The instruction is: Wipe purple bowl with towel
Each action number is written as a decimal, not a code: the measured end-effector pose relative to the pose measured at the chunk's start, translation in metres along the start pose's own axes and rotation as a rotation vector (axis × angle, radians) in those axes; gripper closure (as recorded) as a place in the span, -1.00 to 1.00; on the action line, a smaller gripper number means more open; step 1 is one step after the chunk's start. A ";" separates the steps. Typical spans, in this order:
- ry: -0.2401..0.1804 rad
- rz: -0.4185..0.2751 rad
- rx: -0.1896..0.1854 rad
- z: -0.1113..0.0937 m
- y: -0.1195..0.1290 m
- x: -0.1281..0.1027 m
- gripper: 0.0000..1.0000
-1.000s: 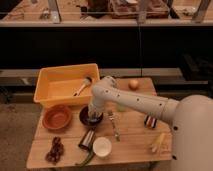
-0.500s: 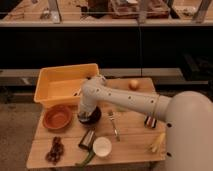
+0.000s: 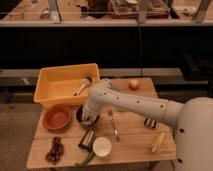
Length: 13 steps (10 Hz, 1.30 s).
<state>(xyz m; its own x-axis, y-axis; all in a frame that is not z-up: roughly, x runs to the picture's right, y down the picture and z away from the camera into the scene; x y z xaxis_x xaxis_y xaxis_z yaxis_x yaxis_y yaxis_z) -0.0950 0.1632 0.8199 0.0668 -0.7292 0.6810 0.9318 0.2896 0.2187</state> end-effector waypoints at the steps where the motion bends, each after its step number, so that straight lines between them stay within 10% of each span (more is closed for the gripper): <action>1: -0.002 0.016 -0.006 0.000 0.008 0.002 1.00; 6: 0.049 0.100 -0.064 -0.012 0.016 0.045 1.00; 13: -0.015 -0.014 0.032 -0.009 -0.046 0.012 1.00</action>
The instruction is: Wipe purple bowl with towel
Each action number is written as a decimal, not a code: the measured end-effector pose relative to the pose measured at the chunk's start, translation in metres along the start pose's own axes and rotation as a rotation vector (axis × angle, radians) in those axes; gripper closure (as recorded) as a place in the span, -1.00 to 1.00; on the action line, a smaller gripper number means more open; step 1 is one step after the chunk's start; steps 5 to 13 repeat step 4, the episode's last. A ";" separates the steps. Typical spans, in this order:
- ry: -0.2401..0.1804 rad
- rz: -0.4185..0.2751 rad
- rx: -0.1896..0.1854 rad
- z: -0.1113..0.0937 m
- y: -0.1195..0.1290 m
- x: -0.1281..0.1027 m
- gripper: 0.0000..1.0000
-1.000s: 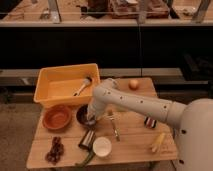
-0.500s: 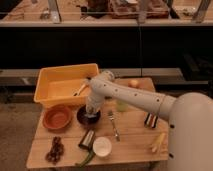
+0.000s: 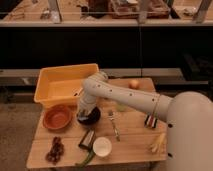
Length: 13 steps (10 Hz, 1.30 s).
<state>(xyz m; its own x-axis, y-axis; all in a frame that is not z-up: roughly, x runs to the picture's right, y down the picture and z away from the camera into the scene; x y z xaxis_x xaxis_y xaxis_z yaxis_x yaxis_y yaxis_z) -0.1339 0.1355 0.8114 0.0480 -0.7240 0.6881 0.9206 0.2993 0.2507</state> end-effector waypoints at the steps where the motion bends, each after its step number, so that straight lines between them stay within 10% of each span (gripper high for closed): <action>1: -0.017 -0.014 0.014 0.001 0.001 -0.011 1.00; 13: -0.054 -0.034 0.052 0.004 0.016 -0.026 1.00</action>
